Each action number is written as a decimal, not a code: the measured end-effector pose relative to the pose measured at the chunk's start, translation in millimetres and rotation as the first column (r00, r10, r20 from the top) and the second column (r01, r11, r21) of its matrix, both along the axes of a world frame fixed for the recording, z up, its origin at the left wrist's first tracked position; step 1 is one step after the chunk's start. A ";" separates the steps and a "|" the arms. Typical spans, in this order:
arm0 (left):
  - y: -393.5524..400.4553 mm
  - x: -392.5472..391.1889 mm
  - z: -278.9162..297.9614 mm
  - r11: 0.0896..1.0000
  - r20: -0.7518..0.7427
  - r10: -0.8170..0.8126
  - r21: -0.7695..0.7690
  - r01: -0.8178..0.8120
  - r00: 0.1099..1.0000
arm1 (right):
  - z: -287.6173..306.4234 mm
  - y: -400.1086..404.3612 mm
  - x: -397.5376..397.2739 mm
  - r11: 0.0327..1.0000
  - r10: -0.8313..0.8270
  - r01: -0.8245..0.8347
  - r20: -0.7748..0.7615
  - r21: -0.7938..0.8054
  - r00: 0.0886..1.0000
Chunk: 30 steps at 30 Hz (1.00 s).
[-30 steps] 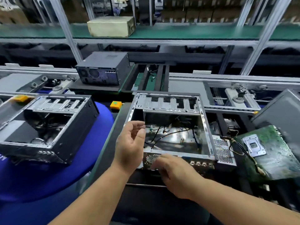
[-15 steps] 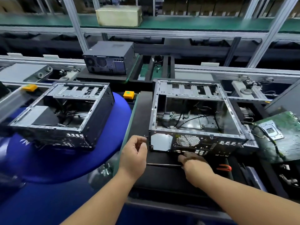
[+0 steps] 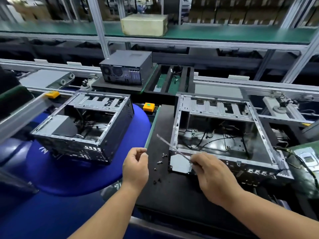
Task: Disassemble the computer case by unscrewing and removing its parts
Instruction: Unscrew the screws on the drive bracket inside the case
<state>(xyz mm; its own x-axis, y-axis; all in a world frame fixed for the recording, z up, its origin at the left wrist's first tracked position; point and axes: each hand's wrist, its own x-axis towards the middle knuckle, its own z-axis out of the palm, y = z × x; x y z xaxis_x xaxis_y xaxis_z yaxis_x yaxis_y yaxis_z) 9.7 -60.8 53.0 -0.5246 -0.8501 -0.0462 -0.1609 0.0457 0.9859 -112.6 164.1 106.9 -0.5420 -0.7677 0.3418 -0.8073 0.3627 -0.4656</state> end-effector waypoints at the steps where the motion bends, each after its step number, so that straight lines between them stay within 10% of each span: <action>1: -1.0 -4.6 8.1 1.000 -0.024 0.010 0.007 -0.010 1.000 | 18.2 -10.4 -0.7 0.997 0.025 -0.021 0.044 -0.080 0.999; 13: -38.3 -20.0 103.1 0.998 -0.242 -0.023 0.051 0.036 0.970 | 141.9 -172.1 -21.5 0.793 0.434 -0.064 0.487 -0.606 0.758; 30: -230.6 71.8 82.2 0.952 -0.252 -0.205 0.172 0.252 0.946 | 58.0 -386.4 76.3 0.962 0.145 0.074 0.725 -0.261 0.674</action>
